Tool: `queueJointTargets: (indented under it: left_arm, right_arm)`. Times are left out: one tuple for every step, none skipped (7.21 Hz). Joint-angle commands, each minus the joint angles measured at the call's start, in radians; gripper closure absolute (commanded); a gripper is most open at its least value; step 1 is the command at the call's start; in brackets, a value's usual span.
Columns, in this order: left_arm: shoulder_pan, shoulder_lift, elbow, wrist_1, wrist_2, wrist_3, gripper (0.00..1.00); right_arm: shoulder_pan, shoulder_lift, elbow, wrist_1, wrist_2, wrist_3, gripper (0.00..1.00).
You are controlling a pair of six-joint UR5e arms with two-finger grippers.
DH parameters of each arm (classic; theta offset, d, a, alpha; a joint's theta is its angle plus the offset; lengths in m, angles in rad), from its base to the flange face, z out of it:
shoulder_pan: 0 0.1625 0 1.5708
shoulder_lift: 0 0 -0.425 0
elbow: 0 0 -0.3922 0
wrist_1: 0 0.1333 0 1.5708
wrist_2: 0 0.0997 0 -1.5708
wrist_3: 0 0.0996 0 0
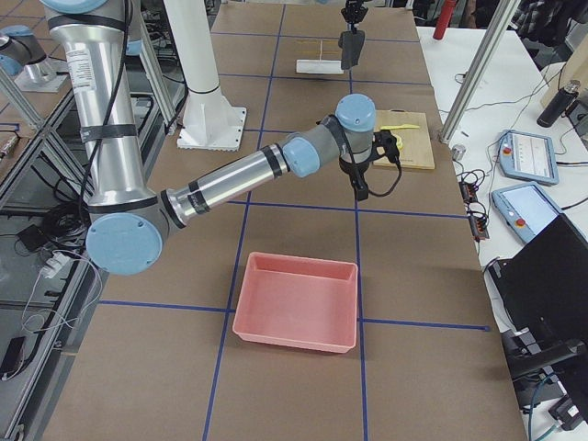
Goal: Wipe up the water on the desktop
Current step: 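Lift the towel off the rack with the left gripper while the right arm approaches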
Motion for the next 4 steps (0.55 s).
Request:
queueJointTargets:
  left_arm:
    - [0.105,-0.067,-0.003,0.003,0.050,-0.163,1.00]
    - [0.138,-0.094,-0.006,0.003,0.074,-0.231,1.00]
    - [0.173,-0.118,-0.006,0.004,0.082,-0.286,1.00]
    - [0.223,-0.147,-0.004,0.007,0.106,-0.325,1.00]
  right_arm:
    - [-0.112,0.106,0.027,0.090,-0.001,0.028,0.00]
    - [-0.163,0.114,0.019,0.204,-0.017,0.028,0.00]
    - [-0.218,0.127,0.016,0.280,-0.051,0.030,0.00]
    - [-0.294,0.159,0.030,0.314,-0.118,0.056,0.00]
